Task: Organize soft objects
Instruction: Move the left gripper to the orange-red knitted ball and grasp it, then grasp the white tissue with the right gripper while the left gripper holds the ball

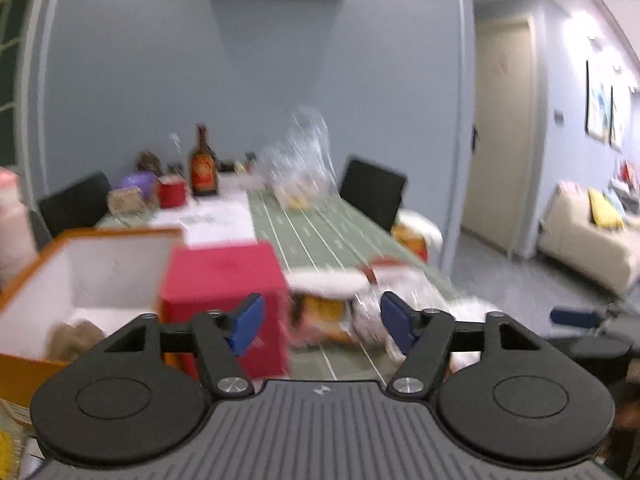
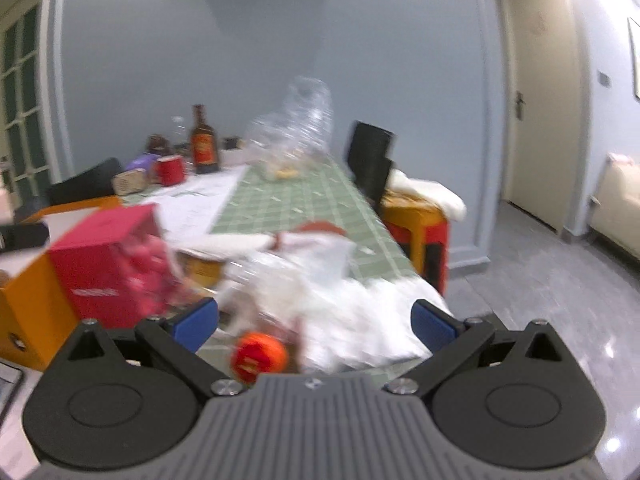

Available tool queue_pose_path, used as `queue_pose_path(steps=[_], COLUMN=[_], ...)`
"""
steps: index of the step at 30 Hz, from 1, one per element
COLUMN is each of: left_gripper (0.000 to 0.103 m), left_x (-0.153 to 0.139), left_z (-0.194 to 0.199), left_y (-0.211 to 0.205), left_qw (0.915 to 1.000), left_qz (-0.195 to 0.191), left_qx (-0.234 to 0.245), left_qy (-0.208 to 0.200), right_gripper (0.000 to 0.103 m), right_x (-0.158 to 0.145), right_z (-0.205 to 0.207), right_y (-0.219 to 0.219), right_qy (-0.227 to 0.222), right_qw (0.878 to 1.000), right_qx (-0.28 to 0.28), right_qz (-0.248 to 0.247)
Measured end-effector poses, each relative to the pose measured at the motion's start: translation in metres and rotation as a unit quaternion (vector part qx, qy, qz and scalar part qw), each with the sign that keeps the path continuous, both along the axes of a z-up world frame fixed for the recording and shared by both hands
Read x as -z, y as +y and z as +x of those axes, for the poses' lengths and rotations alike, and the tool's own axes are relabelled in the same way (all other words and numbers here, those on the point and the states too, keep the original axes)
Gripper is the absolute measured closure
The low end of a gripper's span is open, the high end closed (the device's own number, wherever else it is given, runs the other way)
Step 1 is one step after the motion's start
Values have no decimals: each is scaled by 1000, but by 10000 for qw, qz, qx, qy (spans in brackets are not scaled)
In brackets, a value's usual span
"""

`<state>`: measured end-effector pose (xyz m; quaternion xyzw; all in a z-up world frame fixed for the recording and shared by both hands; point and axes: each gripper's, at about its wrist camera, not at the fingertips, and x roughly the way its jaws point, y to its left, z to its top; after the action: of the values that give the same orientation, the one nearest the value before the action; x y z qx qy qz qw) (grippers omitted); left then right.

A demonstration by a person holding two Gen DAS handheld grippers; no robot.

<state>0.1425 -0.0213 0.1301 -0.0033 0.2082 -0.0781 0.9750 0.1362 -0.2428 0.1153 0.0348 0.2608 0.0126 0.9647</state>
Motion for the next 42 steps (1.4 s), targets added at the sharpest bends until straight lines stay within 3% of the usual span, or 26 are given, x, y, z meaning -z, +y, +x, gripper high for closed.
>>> queue_pose_path(steps=[4,10,13,21,24,27,29,31,35,38,42], left_gripper=[30,22,20,21,23,34,53,61,61,61,61], left_x=[31,62,75,107,107,109,108,106,103,102,100], left_z=[15,15,28,63,67,73,72,74,74,75,75], left_y=[-18,-61,-81,-107,-102,-95,-92,-90,-80,-72,-61], left_qw=[9997,9945,9908,9878,9884,9875,9875,9876,9864,9850,9817], left_qz=[-5,364,327,601,537,337,329,301,53,-55,-243], left_qx=[-108,957,1193,738,599,514,505,466,481,496,650], left_qy=[216,224,549,1236,1288,1454,1454,1468,1570,1653,1775], right_gripper=[3,3,3,3,3,3,3,3,3,3,2], right_x=[16,38,47,55,55,50,47,48,57,66,73], right_z=[10,27,34,50,57,68,77,88,112,130,139], right_y=[-21,-39,-45,-59,-61,-55,-46,-38,-31,-34,-28], right_qy=[186,412,481,604,645,645,721,848,1158,1415,1504], right_qw=[9994,9979,9971,9949,9942,9958,9954,9929,9870,9844,9815], right_qx=[246,414,401,541,475,-83,-479,-800,-1101,-1023,-1171], right_qz=[128,287,432,599,716,637,410,254,161,233,191])
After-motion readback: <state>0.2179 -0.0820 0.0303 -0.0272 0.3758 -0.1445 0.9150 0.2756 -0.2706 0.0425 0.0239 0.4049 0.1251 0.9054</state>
